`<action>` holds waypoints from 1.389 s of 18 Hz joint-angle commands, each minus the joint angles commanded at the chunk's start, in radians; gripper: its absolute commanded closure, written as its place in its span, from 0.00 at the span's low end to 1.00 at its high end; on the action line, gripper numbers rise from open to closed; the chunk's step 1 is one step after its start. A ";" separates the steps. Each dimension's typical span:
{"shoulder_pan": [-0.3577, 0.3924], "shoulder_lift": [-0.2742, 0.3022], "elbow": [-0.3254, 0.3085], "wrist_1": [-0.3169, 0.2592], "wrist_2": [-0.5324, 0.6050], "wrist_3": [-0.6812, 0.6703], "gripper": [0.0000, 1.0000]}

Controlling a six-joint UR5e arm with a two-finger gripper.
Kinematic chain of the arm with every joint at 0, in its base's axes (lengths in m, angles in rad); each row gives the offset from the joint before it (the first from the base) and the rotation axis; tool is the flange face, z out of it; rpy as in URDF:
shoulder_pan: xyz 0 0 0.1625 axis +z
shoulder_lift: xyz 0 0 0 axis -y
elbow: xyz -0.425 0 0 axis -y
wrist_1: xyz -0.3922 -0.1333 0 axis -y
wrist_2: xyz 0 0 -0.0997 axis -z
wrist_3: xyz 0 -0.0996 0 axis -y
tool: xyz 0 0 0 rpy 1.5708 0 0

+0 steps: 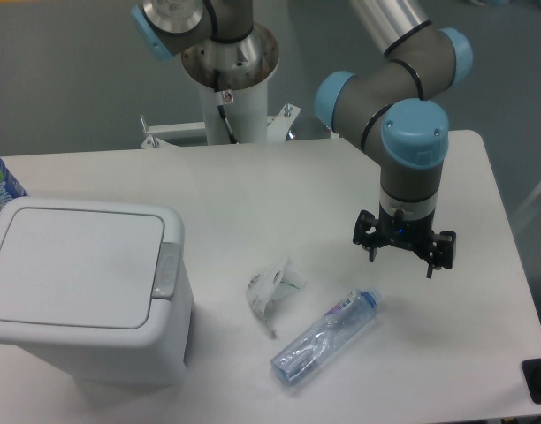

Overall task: Open the trash can
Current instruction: 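Move the gripper over to the grey button on the trash can lid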

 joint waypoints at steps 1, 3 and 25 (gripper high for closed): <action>-0.003 0.000 -0.002 0.000 0.000 -0.002 0.00; -0.005 0.002 0.003 0.000 -0.009 -0.006 0.00; -0.202 0.152 0.078 0.044 -0.436 -0.775 0.00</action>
